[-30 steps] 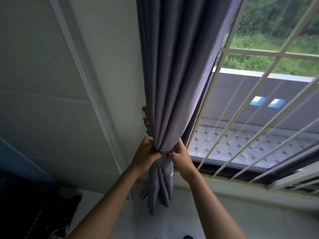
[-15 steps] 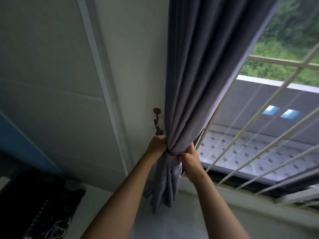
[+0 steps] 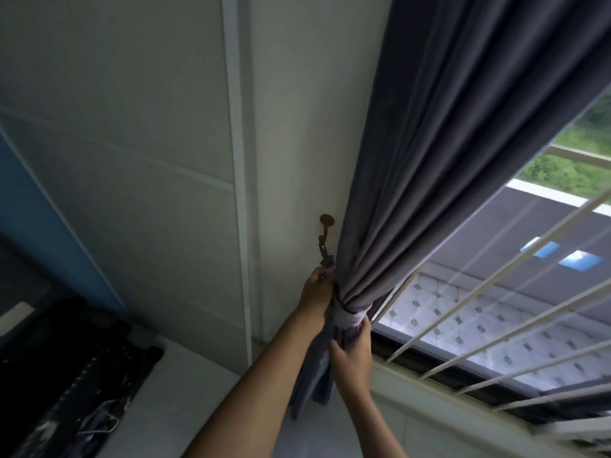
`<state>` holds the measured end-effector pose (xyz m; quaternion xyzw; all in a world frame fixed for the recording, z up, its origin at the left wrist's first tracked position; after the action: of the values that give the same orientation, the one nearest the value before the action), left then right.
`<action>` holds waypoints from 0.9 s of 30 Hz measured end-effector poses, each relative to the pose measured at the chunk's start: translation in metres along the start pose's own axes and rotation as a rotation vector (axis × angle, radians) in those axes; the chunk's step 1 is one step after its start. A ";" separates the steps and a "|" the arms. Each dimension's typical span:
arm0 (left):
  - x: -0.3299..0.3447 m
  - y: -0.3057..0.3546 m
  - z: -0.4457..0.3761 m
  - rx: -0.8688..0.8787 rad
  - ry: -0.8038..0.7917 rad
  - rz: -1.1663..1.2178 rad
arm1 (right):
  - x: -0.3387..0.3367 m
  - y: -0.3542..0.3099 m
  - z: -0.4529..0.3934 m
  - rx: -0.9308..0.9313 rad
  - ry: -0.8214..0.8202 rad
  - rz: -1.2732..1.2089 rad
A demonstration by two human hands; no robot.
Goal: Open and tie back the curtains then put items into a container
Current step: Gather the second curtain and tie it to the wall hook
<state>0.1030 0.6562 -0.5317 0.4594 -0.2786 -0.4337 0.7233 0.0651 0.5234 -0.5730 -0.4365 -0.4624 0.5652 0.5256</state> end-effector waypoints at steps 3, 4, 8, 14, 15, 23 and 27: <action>-0.005 -0.004 0.002 0.008 0.049 0.080 | 0.003 -0.009 -0.009 -0.039 0.095 0.083; -0.009 -0.004 0.002 0.035 0.087 0.059 | 0.002 -0.012 -0.014 -0.032 0.111 0.111; -0.028 -0.001 0.004 0.071 0.245 0.064 | -0.003 -0.019 -0.017 -0.025 0.063 0.244; -0.039 0.016 -0.005 0.052 0.281 0.215 | -0.018 -0.019 -0.011 -0.087 0.098 0.295; -0.041 0.020 -0.008 0.052 0.267 0.224 | -0.020 -0.018 -0.012 -0.085 0.103 0.304; -0.041 0.034 -0.031 0.088 0.150 0.177 | -0.026 -0.018 -0.020 -0.074 0.078 0.361; -0.049 0.041 -0.028 0.244 0.284 -0.038 | -0.026 -0.012 -0.020 -0.079 0.079 0.377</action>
<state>0.1183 0.7195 -0.5065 0.6054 -0.2155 -0.3414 0.6859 0.0886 0.4992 -0.5644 -0.5576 -0.3733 0.6174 0.4106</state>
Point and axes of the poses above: each hand's wrist, its own z-axis away from the middle knuckle, its own x-axis out of the palm, y = z × x, the point moved 7 cm from there along -z, towards the middle knuckle, and after that the axes turned 14 degrees about -z, right-handed, at the moved point
